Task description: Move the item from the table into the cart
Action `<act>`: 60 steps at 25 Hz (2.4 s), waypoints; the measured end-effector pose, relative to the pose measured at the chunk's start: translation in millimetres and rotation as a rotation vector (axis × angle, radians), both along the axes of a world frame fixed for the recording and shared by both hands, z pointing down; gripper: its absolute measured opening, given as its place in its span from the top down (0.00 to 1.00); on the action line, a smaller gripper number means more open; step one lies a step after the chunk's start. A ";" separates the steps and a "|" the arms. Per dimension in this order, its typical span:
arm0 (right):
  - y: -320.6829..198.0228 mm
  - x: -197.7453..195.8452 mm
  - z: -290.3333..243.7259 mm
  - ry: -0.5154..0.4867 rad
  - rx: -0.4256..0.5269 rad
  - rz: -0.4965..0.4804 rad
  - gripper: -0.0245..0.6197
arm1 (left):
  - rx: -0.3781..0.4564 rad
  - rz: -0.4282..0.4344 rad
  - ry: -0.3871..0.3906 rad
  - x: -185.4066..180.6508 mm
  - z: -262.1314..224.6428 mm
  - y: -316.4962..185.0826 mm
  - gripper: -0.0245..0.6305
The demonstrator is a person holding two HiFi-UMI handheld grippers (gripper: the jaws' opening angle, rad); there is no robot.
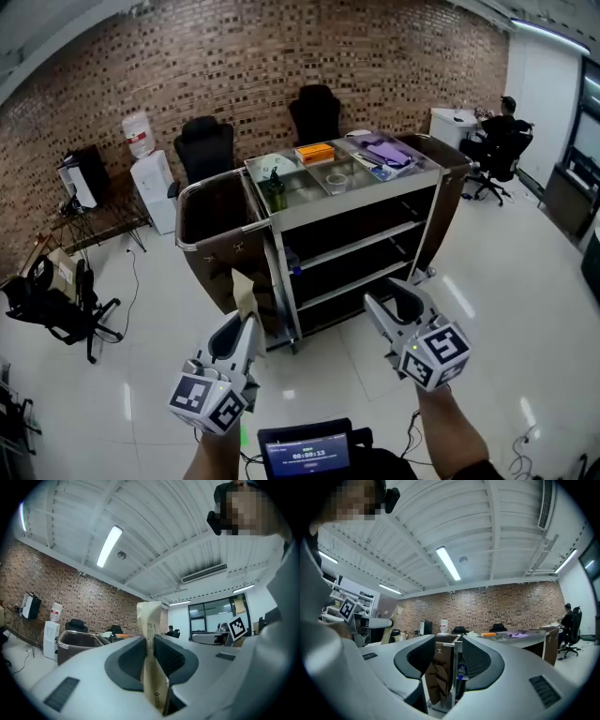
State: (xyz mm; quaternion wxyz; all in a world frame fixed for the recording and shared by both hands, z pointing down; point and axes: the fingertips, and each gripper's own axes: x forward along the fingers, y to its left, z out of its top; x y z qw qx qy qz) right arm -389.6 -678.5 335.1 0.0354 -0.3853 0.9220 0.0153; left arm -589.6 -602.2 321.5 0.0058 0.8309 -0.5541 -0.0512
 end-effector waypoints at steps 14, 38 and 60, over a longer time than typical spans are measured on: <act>-263.9 124.0 8.3 0.005 -0.015 0.183 0.70 | 0.013 0.214 0.004 138.2 -9.6 -295.0 0.86; -746.3 500.9 -0.7 0.096 0.020 0.169 0.70 | 0.031 0.092 0.111 499.4 -49.3 -816.5 0.86; -1144.6 532.5 -10.0 0.047 0.011 -0.094 0.70 | 0.033 -0.085 0.110 561.4 -76.9 -1212.5 0.86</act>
